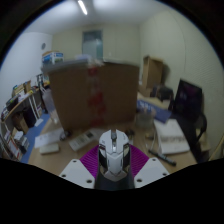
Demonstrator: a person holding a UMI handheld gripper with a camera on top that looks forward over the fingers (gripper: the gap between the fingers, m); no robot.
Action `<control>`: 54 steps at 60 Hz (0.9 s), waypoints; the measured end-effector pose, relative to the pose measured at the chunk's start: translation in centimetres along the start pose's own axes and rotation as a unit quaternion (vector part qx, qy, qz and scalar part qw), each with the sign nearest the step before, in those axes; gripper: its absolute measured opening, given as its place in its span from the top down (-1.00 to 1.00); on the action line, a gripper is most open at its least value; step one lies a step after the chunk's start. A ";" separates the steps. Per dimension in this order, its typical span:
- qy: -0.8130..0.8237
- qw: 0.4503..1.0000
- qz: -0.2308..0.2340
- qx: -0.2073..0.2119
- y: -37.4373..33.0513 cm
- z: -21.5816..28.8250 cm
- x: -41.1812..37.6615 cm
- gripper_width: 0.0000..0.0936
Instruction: Arrange mouse
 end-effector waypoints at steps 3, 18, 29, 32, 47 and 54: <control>0.011 0.999 0.011 -0.039 2.1 -2.3 2.0 0.18; -0.050 0.993 0.061 -0.082 6.0 -9.5 4.7 -0.07; -0.057 0.985 0.109 -0.121 5.3 -9.2 4.3 -0.73; -0.059 0.981 0.130 -0.135 4.4 -9.1 4.3 -0.81; -0.008 0.977 0.177 -0.119 -5.1 -8.0 8.6 -0.79; 0.020 0.976 0.179 -0.121 -9.0 -8.7 10.7 -0.79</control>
Point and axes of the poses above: the point between the fingertips, and its own axes, seen from behind it with the camera up: x to the right, z up, y forward, the way the camera looks, the point moved 9 cm from there along -y, backward, against the way the camera looks, and after that the axes turned 2 degrees about -z, right-handed, at the moved point
